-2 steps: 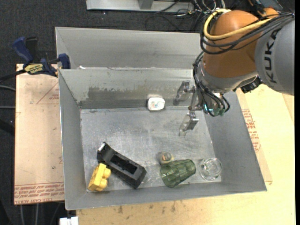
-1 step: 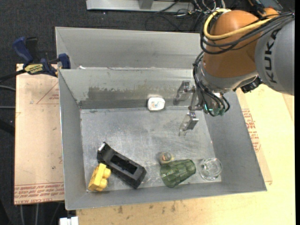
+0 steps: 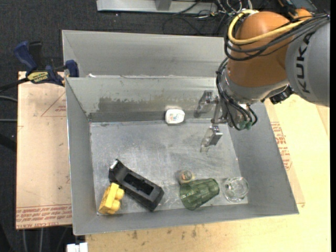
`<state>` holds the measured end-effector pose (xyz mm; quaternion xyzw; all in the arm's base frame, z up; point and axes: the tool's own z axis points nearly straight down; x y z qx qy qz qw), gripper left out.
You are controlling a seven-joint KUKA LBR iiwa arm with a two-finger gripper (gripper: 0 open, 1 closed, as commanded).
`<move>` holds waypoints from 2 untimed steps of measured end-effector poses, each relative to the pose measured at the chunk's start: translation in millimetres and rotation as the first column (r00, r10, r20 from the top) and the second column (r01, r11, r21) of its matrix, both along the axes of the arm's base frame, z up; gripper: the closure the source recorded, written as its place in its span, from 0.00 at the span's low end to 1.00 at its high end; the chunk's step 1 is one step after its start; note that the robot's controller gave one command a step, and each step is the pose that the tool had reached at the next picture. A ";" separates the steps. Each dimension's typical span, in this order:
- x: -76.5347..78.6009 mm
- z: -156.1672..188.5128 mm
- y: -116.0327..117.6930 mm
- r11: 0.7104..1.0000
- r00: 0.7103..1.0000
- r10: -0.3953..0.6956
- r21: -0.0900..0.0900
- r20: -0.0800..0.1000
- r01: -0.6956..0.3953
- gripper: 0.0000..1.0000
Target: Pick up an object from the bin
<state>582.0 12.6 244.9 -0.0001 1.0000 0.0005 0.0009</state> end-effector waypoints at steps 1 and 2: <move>-2.0 -27.4 19.1 0.999 0.999 -0.038 0.000 0.002 0.038 0.00; -15.1 -58.9 22.8 0.994 0.994 -0.105 0.002 0.000 0.105 0.00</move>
Offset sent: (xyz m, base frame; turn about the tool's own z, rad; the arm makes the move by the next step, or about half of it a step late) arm -0.0359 0.0100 -0.1002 -0.0593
